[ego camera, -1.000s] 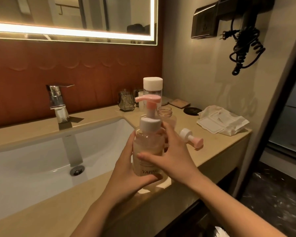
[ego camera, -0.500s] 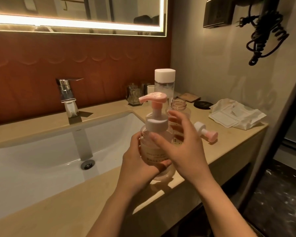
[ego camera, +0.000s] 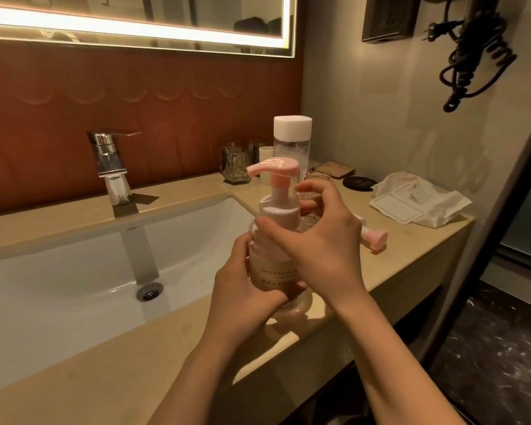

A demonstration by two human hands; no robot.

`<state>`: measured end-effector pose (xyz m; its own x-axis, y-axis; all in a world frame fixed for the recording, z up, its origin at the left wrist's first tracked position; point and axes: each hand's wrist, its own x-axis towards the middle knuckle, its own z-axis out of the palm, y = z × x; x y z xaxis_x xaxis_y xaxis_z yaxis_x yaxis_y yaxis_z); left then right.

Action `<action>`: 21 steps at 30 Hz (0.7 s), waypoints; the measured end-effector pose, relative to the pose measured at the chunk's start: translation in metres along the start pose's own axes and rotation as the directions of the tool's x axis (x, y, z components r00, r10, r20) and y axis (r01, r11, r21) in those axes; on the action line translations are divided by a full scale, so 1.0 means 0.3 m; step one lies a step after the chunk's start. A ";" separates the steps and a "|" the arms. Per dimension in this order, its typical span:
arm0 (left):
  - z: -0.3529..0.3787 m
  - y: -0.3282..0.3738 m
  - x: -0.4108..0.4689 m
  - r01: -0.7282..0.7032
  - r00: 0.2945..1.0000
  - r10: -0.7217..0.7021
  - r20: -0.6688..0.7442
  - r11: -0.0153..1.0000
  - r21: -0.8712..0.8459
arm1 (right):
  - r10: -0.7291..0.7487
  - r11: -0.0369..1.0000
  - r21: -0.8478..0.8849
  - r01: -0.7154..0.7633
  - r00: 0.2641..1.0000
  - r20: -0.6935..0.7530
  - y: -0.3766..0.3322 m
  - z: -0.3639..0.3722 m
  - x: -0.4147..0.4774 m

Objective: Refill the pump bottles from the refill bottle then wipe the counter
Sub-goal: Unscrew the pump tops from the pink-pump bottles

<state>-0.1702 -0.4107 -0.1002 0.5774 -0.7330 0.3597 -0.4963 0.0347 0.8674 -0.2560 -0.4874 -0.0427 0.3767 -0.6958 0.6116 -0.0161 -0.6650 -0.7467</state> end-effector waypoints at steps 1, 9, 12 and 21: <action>-0.002 -0.003 -0.001 -0.008 1.000 0.008 0.001 1.000 0.002 | -0.002 1.000 0.024 0.002 1.000 0.013 0.004 -0.005 0.002; 0.004 0.013 -0.005 -0.004 1.000 0.004 -0.011 0.999 -0.044 | -0.082 0.935 -0.333 0.118 0.989 0.119 -0.007 0.019 0.032; 0.001 0.009 -0.007 0.000 1.000 0.000 -0.003 0.999 -0.046 | -0.040 0.943 -0.329 0.058 0.997 0.063 -0.027 0.034 0.055; -0.014 -0.005 -0.005 -0.017 0.999 0.019 0.034 0.998 -0.060 | 0.044 0.965 0.215 -0.151 0.899 0.436 0.005 -0.035 0.101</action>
<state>-0.1676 -0.4068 -0.1006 0.5456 -0.7549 0.3640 -0.4661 0.0876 0.8804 -0.2543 -0.5124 -0.0225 0.7420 -0.5360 0.4028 0.1262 -0.4783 -0.8691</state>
